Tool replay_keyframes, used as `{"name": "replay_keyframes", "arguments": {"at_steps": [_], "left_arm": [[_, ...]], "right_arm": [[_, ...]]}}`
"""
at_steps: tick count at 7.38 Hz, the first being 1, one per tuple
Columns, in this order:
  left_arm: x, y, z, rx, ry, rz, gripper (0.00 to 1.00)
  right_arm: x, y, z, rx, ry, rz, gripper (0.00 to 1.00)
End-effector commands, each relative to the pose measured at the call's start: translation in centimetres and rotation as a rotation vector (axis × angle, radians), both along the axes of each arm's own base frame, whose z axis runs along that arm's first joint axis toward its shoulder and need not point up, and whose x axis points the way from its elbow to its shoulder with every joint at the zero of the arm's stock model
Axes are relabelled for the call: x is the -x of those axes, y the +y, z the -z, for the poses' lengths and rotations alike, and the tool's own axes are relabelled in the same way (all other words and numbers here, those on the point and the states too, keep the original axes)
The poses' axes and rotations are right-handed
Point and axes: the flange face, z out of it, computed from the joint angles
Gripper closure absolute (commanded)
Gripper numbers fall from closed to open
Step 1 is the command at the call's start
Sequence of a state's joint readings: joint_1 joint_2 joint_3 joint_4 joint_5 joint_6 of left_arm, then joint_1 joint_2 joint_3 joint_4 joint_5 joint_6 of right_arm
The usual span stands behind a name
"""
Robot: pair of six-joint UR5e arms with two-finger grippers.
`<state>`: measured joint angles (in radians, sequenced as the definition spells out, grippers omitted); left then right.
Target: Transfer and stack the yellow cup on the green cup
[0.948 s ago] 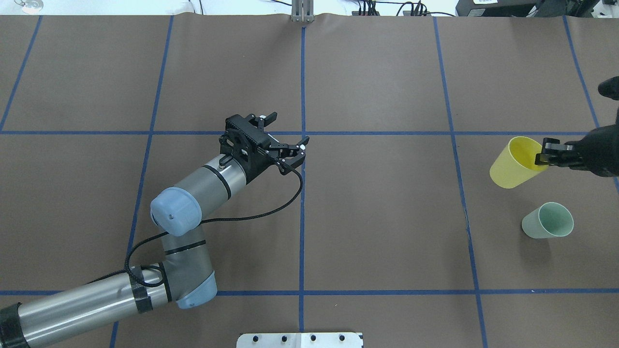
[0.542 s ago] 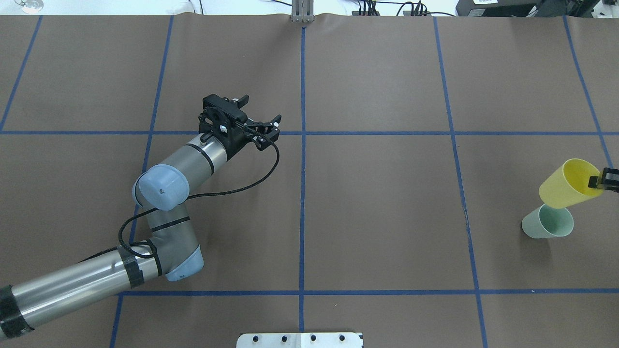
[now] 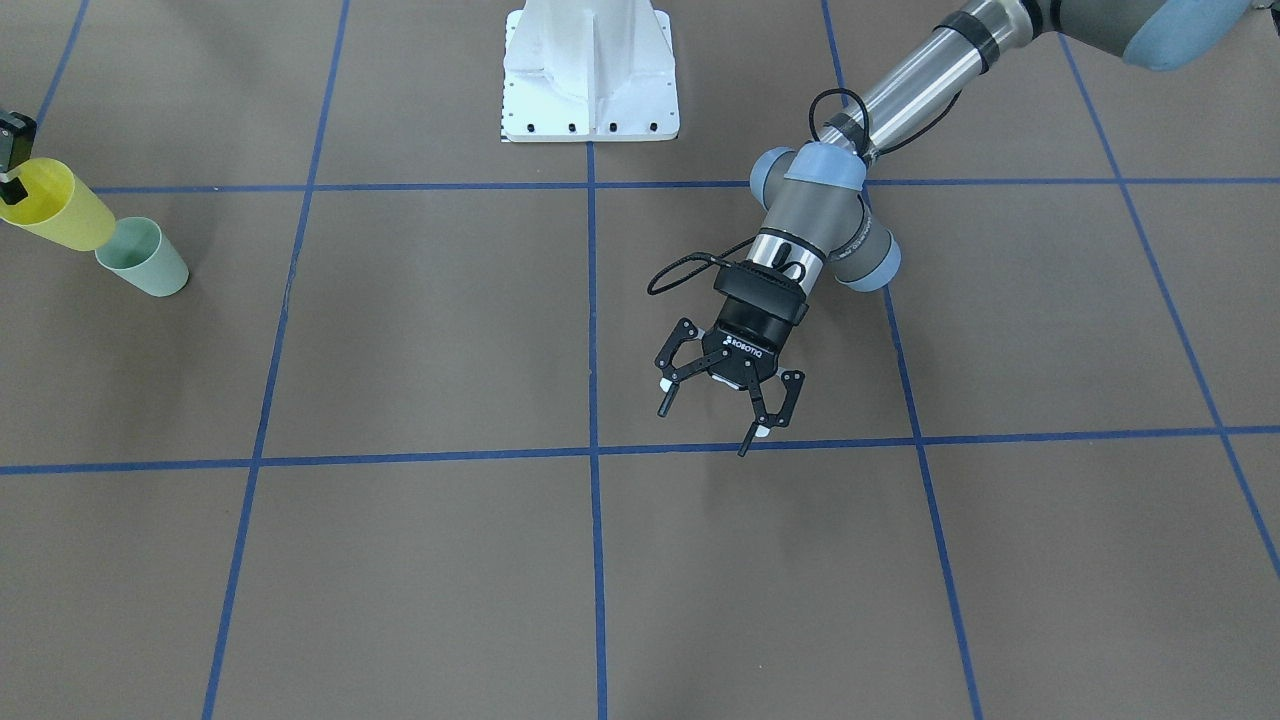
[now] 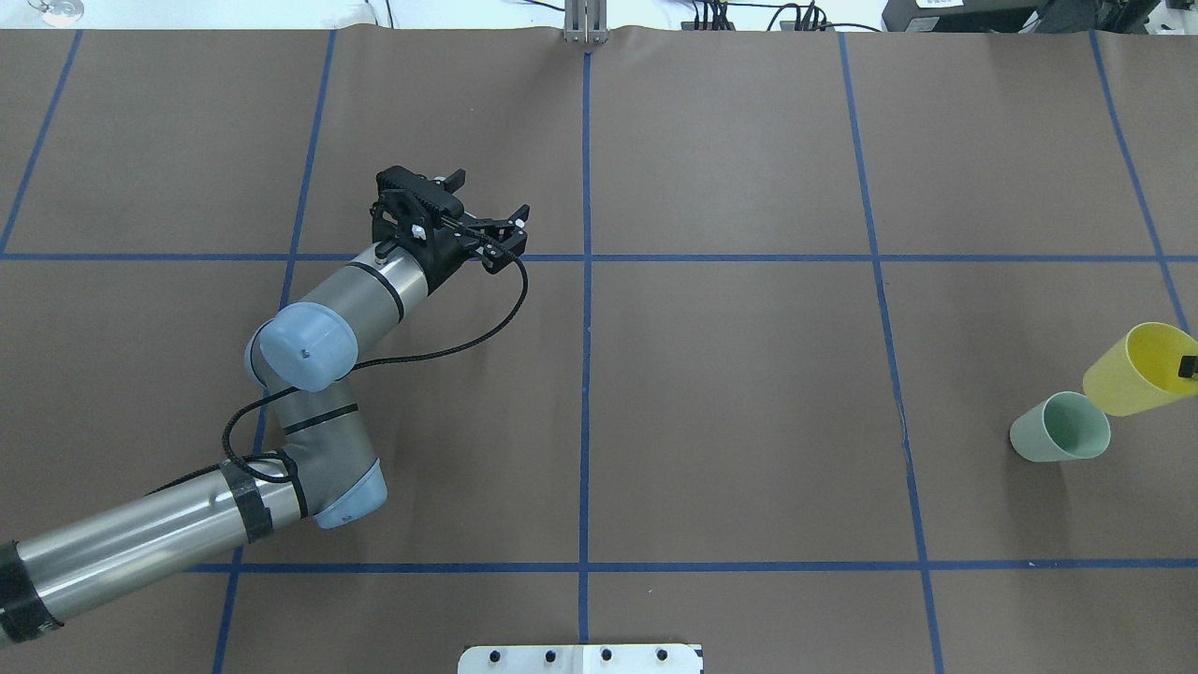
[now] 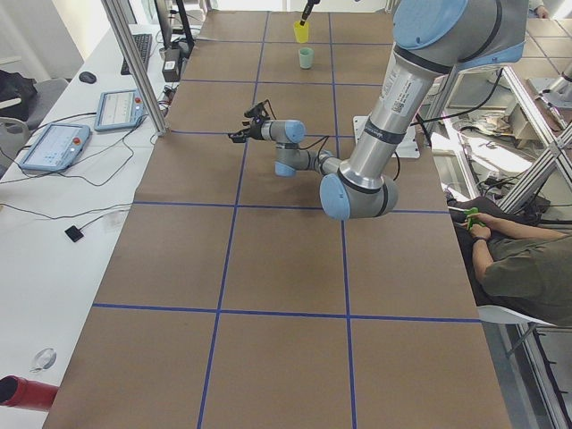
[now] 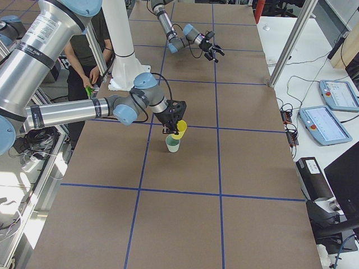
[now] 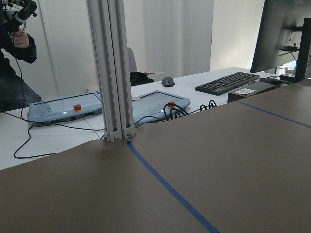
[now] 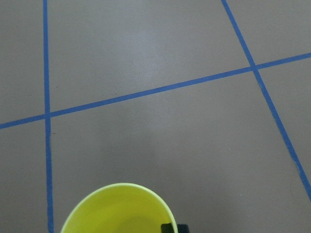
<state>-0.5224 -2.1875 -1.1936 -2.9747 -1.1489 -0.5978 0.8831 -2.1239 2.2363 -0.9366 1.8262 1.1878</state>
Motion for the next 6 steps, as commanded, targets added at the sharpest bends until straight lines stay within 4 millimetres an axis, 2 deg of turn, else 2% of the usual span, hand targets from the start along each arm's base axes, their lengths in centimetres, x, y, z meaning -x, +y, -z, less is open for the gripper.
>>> {"name": "replay_keyframes", "arguments": {"at_steps": [1,2,6], "left_arm": [[0.03,-0.04,-0.01,0.001,0.001,0.001,0.01],[0.00,-0.06,-0.08,0.002,0.000,0.001,0.01],[-0.18,-0.03,-0.37,0.005,-0.005,-0.001,0.01]], "right_arm": [[0.81,0.21,-2.13,0.024,-0.015,0.032,1.00],[0.98,0.28,-3.05,0.008,-0.044,0.041,1.00],[1.62,0.44,-2.94,0.006,-0.057,0.065,1.00]]}}
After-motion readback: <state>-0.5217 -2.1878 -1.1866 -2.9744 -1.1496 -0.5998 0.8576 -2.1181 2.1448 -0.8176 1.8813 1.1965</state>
